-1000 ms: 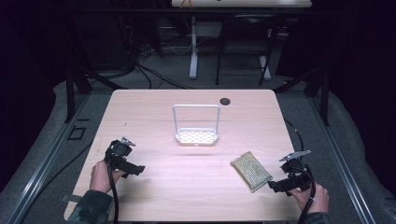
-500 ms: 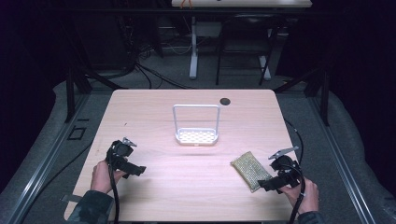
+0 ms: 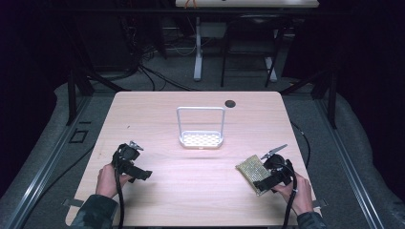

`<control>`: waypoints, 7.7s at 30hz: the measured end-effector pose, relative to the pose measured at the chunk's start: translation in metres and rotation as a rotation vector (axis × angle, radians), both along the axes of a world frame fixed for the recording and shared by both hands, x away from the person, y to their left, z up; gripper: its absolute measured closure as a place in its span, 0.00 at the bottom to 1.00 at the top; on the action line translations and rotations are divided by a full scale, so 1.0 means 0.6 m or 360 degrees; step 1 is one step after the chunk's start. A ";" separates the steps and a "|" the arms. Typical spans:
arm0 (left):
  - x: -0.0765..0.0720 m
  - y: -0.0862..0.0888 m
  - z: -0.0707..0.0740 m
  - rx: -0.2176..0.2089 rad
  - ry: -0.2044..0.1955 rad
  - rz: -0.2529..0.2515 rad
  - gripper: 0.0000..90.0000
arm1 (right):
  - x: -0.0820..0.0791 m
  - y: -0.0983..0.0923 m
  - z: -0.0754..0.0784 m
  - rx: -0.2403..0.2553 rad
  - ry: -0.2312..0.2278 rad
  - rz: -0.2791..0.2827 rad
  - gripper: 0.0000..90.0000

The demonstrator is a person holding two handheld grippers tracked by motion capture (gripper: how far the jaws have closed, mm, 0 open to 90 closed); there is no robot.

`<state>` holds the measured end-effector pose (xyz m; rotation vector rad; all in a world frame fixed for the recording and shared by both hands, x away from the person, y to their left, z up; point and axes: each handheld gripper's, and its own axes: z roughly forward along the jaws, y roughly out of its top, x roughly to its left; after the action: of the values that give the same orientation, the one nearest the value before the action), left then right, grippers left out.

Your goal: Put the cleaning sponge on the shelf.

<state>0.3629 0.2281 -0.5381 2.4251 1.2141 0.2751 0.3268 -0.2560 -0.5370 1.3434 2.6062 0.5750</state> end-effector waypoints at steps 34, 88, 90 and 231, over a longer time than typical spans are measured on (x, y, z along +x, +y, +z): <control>0.000 -0.002 -0.003 0.0015 0.0025 -0.0010 0.00 | 0.022 0.015 -0.026 -0.0074 0.0059 0.0015 0.25; 0.003 -0.003 -0.005 0.0063 -0.0002 0.0039 0.04 | 0.000 0.054 0.037 0.0087 -0.0163 0.0092 0.49; 0.004 -0.003 -0.005 0.0061 0.0001 0.0040 0.04 | 0.000 0.063 0.037 0.0097 -0.0164 0.0104 0.49; 0.003 -0.007 -0.007 0.0043 0.0010 0.0005 0.04 | 0.103 0.267 0.046 0.0071 -0.0422 0.0149 0.55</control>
<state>0.3646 0.2239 -0.5423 2.4491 1.2248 0.2867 0.3888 -0.0957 -0.5096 1.0770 2.4617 0.7725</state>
